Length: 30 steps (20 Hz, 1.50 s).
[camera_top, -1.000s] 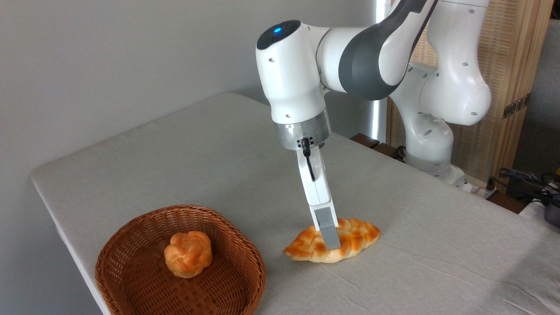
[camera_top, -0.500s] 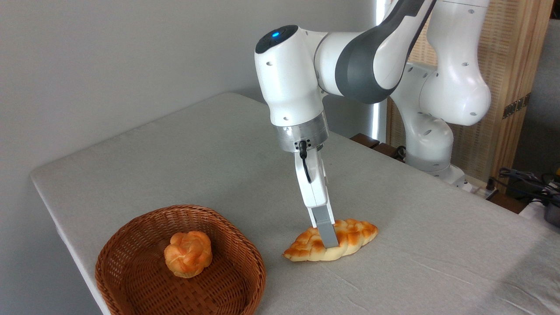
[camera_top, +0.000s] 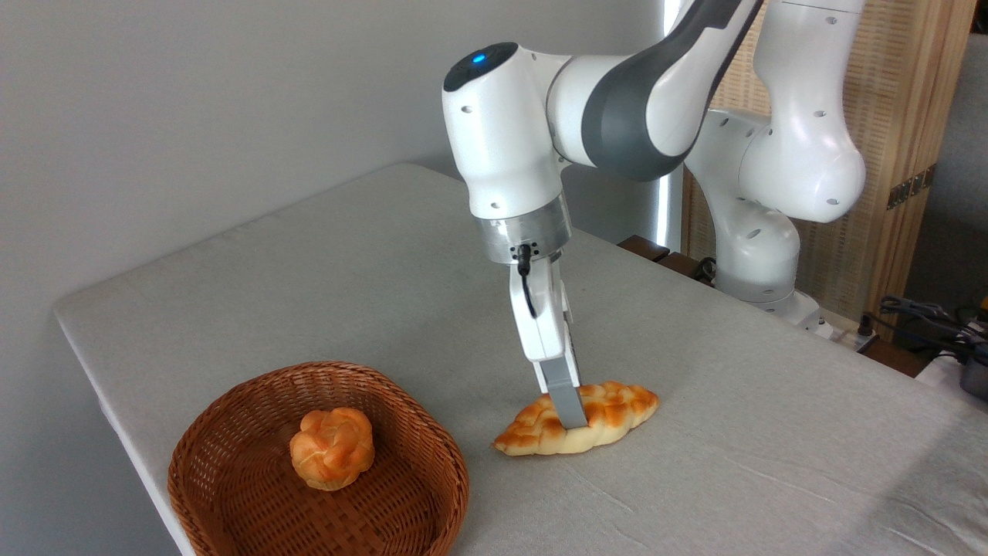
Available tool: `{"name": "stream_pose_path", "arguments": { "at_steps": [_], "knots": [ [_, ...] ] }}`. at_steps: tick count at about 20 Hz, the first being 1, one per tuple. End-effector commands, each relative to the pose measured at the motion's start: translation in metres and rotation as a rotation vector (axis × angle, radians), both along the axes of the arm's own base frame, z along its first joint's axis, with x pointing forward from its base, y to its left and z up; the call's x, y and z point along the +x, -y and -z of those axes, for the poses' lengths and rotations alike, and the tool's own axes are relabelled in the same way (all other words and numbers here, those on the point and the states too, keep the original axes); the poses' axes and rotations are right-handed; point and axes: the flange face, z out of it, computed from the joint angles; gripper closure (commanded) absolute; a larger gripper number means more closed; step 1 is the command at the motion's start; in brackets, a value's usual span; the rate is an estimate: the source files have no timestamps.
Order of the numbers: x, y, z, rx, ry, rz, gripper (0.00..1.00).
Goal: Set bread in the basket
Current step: 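Lift the braided roll and carry it over the wicker basket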
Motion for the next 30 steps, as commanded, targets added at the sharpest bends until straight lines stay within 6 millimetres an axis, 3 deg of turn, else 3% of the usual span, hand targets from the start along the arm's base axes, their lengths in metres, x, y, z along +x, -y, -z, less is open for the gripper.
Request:
{"name": "stream_pose_path", "arguments": {
  "at_steps": [1, 4, 10, 12, 15, 17, 21, 26, 27, 28, 30],
  "knots": [
    [0.004, 0.008, -0.016, 0.001, 0.025, 0.022, 0.91],
    [0.011, 0.005, -0.041, 0.008, 0.011, 0.007, 0.95],
    [0.036, 0.007, -0.128, -0.095, 0.056, -0.069, 0.98],
    [0.065, 0.009, -0.144, -0.132, 0.088, -0.091, 0.98],
    [0.129, 0.023, -0.155, -0.166, 0.102, -0.225, 0.98],
    [0.159, 0.031, -0.145, -0.181, 0.103, -0.31, 0.98],
    [0.194, 0.04, -0.118, -0.173, 0.128, -0.39, 0.98],
    [0.212, 0.046, -0.102, -0.186, 0.196, -0.411, 0.96],
    [0.215, 0.044, -0.101, -0.186, 0.211, -0.414, 0.94],
    [0.217, 0.044, -0.098, -0.183, 0.223, -0.409, 0.83],
    [0.222, 0.043, -0.095, -0.184, 0.258, -0.395, 0.72]
  ]
}}
